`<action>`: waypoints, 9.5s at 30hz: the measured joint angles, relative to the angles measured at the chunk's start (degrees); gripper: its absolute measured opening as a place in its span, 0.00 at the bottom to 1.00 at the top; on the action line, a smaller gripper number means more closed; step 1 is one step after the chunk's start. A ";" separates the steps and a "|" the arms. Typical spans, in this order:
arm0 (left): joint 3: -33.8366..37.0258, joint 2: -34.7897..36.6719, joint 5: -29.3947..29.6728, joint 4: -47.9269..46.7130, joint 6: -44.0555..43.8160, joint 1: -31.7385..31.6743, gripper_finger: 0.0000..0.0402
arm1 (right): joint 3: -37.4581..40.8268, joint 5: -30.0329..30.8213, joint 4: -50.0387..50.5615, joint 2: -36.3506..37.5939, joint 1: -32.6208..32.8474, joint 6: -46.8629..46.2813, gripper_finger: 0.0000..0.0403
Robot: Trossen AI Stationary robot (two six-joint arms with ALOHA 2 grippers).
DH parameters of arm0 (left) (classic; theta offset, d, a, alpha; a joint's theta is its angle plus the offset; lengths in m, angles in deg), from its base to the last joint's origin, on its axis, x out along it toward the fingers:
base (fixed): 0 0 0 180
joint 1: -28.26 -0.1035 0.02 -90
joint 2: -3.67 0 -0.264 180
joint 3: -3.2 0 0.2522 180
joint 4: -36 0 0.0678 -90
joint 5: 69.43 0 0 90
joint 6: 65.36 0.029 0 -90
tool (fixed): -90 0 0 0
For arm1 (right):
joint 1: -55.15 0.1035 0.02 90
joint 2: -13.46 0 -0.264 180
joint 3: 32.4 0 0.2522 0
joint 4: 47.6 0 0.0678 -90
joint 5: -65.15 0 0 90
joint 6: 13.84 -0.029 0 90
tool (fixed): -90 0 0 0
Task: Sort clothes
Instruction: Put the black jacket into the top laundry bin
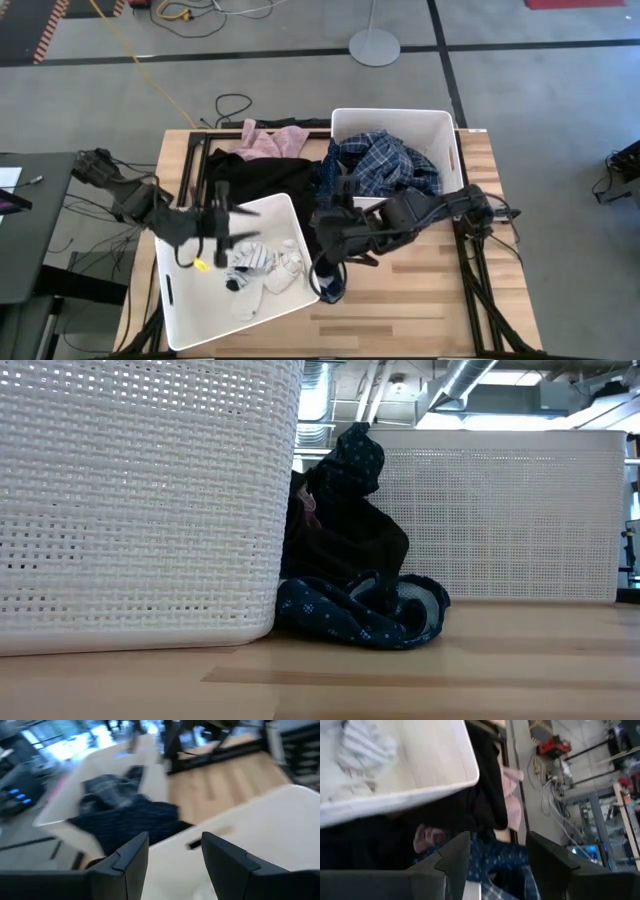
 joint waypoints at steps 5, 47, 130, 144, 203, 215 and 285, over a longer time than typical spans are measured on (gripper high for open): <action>-0.02 1.09 1.49 -0.07 2.29 -7.04 0.45 | 0.00 -3.85 2.75 0.00 -0.82 -2.07 0.52; -0.04 -31.58 -48.93 -8.50 16.52 -68.22 0.52 | 1.29 -10.41 6.07 -0.42 15.49 -15.78 0.52; -8.83 7.88 -55.81 -3.43 24.68 -52.17 0.00 | 4.60 -31.85 -37.59 -0.52 -16.80 8.56 0.60; -8.83 5.26 -66.80 -0.93 22.96 -51.48 0.00 | 20.93 -33.00 -63.00 -0.64 -21.77 9.79 0.60; 10.21 6.70 -53.94 4.24 16.87 -41.24 0.45 | 22.77 16.59 -46.56 31.61 -24.86 34.20 0.02; 12.09 1.31 -52.70 16.51 18.22 -41.26 0.45 | 22.82 -1.22 0.63 28.71 -33.61 -8.53 0.04; -42.83 -34.63 -51.30 5.15 33.51 -42.13 0.00 | 32.61 17.45 2.22 25.90 6.07 -27.38 0.72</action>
